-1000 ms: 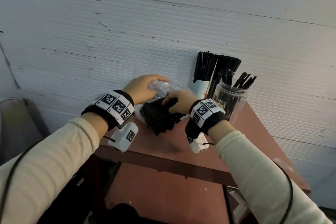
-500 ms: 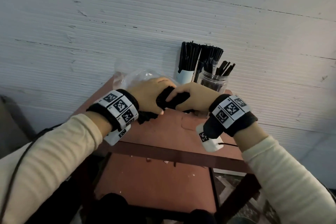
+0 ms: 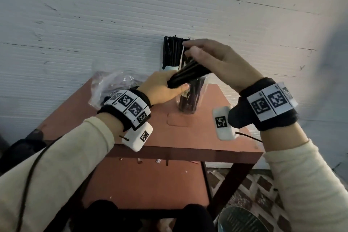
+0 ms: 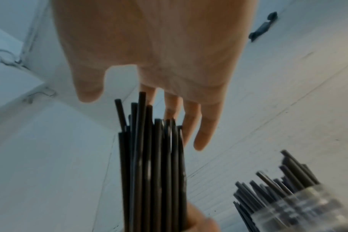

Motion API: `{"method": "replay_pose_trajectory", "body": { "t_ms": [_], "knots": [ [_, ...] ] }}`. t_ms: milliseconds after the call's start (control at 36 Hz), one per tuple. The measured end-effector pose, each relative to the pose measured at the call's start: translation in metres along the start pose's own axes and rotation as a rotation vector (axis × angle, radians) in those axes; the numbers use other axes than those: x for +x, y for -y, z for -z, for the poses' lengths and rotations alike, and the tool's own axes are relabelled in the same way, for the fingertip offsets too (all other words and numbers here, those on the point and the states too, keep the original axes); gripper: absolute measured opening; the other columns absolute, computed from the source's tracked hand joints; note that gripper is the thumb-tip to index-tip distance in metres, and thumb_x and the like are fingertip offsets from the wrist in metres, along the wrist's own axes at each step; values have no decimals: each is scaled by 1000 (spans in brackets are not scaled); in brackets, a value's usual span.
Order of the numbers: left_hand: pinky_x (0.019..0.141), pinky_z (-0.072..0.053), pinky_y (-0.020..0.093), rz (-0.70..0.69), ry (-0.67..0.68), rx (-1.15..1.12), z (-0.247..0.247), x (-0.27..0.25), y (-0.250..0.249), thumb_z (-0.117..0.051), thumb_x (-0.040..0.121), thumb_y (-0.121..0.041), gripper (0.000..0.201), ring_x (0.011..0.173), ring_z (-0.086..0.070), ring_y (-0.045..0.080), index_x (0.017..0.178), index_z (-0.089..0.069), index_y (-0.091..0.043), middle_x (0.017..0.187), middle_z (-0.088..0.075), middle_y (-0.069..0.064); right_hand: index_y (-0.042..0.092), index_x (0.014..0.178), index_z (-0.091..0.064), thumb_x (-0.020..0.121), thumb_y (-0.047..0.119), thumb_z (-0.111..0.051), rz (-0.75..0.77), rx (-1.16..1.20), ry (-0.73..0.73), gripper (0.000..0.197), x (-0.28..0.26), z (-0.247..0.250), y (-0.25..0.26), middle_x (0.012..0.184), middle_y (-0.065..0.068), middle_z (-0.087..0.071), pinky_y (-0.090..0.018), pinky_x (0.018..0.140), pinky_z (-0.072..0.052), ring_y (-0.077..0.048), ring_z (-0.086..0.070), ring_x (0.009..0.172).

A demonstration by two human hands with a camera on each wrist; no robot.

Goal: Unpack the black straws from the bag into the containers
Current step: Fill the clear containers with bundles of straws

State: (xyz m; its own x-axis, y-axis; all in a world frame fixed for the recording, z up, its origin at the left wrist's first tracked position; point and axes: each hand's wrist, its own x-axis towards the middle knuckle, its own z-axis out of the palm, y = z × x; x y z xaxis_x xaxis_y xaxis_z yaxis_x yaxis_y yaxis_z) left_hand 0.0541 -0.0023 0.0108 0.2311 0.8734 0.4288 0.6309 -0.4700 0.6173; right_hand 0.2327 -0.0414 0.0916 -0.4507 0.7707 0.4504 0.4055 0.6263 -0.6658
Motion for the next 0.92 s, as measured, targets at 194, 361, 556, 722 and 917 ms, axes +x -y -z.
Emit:
{"method": "replay_pose_trajectory", "body": {
  "t_ms": [194, 361, 556, 722, 917],
  "knots": [
    [61, -47, 11, 66, -22, -369, -11, 3, -22, -66, 90, -36, 21, 55, -58, 2, 85, -64, -16, 60, -61, -6, 21, 123, -59, 94, 24, -59, 236, -53, -244, 29, 11, -14, 11, 116, 12, -61, -23, 89, -50, -2, -59, 107],
    [96, -52, 46, 184, 23, -573, -34, -12, -11, -77, 80, -26, 40, 98, -69, 30, 109, -65, -1, 104, -71, 20, 7, 113, -60, 91, 1, -46, 274, -130, -340, 26, 16, -47, -13, 101, -1, -64, -12, 84, -44, -6, -58, 94],
    [100, -50, 44, 279, 26, -611, -38, -21, 5, -75, 82, -13, 22, 99, -69, 19, 103, -69, -8, 99, -74, 8, 7, 99, -69, 98, 24, -50, 210, -248, -267, 25, 17, -65, -30, 101, -2, -64, -7, 82, -39, -8, -58, 92],
    [96, -52, 38, 286, 29, -646, -36, -19, 6, -75, 82, -11, 27, 101, -69, 19, 108, -67, -7, 103, -74, 9, 10, 111, -68, 92, 26, -60, 270, -301, -284, 26, 20, -70, -36, 113, -3, -59, 0, 90, -31, -8, -56, 103],
    [104, -47, 44, 350, 66, -584, -42, -25, 20, -79, 77, -16, 35, 106, -67, 21, 107, -69, -3, 108, -72, 9, 10, 118, -64, 91, 22, -61, 283, -337, -335, 30, 20, -78, -43, 116, -4, -56, -2, 90, -34, -6, -53, 105]
  ]
}}
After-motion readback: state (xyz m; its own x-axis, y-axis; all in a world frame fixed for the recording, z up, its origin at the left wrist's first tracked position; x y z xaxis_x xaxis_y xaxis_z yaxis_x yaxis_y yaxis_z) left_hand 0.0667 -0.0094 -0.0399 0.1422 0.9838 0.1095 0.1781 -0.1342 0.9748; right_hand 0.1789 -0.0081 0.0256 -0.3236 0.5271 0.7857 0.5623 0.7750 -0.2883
